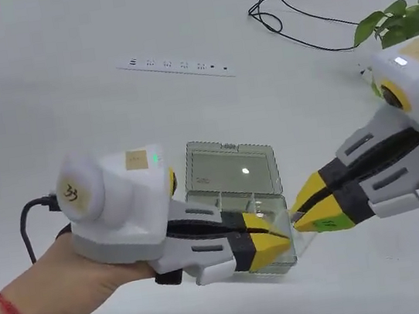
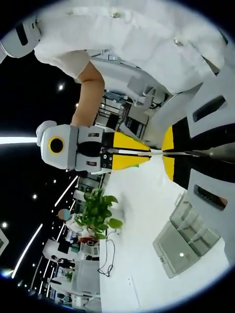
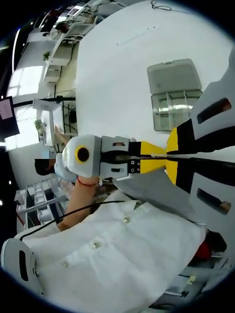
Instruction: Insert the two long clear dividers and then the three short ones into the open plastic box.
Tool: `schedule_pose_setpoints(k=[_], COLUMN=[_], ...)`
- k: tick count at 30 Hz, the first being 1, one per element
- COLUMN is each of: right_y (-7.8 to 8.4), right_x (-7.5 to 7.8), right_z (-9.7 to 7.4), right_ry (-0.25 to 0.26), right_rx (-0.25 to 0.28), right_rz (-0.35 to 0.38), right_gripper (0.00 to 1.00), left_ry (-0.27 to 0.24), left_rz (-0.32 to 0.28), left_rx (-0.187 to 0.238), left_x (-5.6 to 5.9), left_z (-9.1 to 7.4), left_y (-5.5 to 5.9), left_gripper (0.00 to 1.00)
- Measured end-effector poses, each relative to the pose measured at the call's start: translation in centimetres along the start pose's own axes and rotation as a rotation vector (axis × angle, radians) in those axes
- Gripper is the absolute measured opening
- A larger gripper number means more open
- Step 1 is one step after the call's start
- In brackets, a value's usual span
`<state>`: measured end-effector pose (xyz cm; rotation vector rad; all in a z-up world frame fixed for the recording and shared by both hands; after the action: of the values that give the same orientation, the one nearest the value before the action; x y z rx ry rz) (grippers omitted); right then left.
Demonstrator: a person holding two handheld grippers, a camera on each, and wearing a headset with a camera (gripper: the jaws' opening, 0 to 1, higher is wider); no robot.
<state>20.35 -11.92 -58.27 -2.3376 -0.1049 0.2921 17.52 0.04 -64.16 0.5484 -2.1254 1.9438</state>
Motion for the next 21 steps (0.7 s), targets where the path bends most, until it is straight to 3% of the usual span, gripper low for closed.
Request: schedule_pose_setpoints(k=[21], right_y=[0.1], right_x=[-0.03], right_z=[0.58], right_ry=[-0.011], right_rx=[-0.01], right_rz=[-0.021], right_gripper=[0.03], left_ry=[-0.017], left_rz=[0.019], left_rx=[-0.021], left_x=[-0.07], left_z=[-0.16], left_y=[0.53], left_gripper=[0.0])
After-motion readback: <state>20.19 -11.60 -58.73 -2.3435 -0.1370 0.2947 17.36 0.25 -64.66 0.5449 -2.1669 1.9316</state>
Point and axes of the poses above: the centre of the closed fingertips' face, and the gripper's own axes: z roughly forward along the fingers, x roughly to its right, y roughly out of its underside, the point moved 8 cm from there along -z, roughly backward along the fingers, and after that the axes turned 4 degrees about -z, right-handed, at the moved point
